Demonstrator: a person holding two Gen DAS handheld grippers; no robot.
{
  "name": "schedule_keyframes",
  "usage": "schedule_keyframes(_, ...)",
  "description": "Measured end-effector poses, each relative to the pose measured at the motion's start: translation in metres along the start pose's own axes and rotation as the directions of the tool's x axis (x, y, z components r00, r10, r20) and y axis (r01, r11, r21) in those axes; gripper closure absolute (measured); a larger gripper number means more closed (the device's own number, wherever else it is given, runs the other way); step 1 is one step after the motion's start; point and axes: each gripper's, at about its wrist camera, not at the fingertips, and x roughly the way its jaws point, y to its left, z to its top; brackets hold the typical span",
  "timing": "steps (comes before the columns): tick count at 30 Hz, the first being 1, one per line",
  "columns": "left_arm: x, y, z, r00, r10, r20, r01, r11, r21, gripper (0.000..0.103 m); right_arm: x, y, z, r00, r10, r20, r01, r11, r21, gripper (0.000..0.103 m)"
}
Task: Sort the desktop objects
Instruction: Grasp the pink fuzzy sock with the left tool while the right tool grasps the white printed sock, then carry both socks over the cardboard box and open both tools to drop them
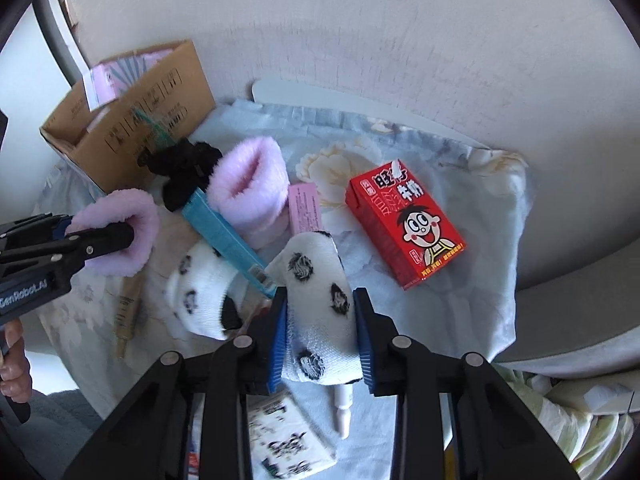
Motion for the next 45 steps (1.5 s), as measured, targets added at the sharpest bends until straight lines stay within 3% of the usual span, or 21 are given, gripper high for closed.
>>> schedule_keyframes(4,-0.027,-0.005,0.013,0.999,-0.019,0.031,0.017,0.999,0.047,0.073,-0.018,0.007,0.008,1.0,-0.012,0.002,0.012,0.999,0.045,0.074)
schedule_keyframes(7,-0.046,-0.008,0.021,0.998,-0.022,0.065,0.016,0.996,0.092,0.073,-0.029,0.01,0.02,0.999,0.047,-0.003,-0.046,0.992,0.118,0.074)
schedule_keyframes(15,-0.091,0.0,0.047,0.988,-0.093,0.121,0.07,0.981,0.181,0.073,-0.076,0.009,0.042,0.999,0.008,0.035,-0.015,0.973,0.23,0.074)
schedule_keyframes(27,-0.144,0.065,0.114,0.978,-0.042,0.206,0.008,0.987,0.163,0.073,-0.112,0.035,0.099,0.995,-0.062,0.078,0.045,0.977,0.207,0.074)
schedule_keyframes(36,-0.154,0.126,0.163,0.982,0.028,0.189,-0.059,0.986,0.158,0.073,-0.103,0.093,0.174,0.993,-0.033,0.117,0.016,0.99,0.14,0.074)
schedule_keyframes(45,-0.131,0.194,0.185,0.986,0.112,0.125,-0.124,0.988,0.096,0.073,-0.051,0.15,0.221,0.998,0.021,0.053,-0.026,0.994,0.107,0.074)
